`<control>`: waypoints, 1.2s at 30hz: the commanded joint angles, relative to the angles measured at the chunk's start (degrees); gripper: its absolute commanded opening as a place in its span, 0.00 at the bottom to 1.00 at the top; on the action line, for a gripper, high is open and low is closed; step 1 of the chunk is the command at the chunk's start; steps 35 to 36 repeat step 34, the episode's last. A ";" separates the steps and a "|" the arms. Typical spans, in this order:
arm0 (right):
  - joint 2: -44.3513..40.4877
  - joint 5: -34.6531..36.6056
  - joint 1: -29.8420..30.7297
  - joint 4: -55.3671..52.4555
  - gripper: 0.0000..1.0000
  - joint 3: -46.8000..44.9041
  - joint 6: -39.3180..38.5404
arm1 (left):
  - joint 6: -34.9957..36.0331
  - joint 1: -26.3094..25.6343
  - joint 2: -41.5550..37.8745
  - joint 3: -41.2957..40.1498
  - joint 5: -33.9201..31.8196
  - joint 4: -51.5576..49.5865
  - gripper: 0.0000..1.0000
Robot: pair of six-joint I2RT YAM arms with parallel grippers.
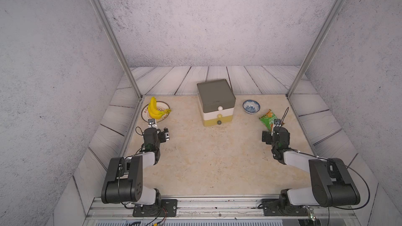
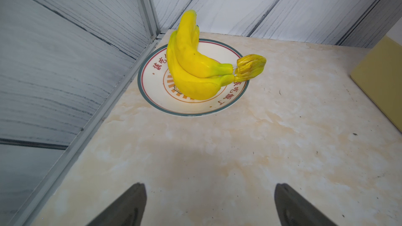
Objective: Place the brooch boxes into the drawer by color
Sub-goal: Reset both arms
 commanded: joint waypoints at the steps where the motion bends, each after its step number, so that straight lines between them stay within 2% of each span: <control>1: 3.04 -3.59 -1.11 12.21 1.00 -0.63 1.36 | 1.10 0.54 3.12 -0.75 1.85 7.32 0.98; 5: 7.33 -7.95 -1.21 12.75 1.00 1.38 -0.55 | 1.79 0.46 2.95 0.13 2.61 5.27 0.98; 7: 6.58 -8.06 -1.30 10.24 1.00 1.78 -0.45 | 2.09 0.38 2.84 0.44 2.89 4.56 0.98; 36: 6.61 -7.85 -1.23 10.61 1.00 1.74 -0.59 | 3.35 -0.83 3.24 1.52 1.48 2.91 0.98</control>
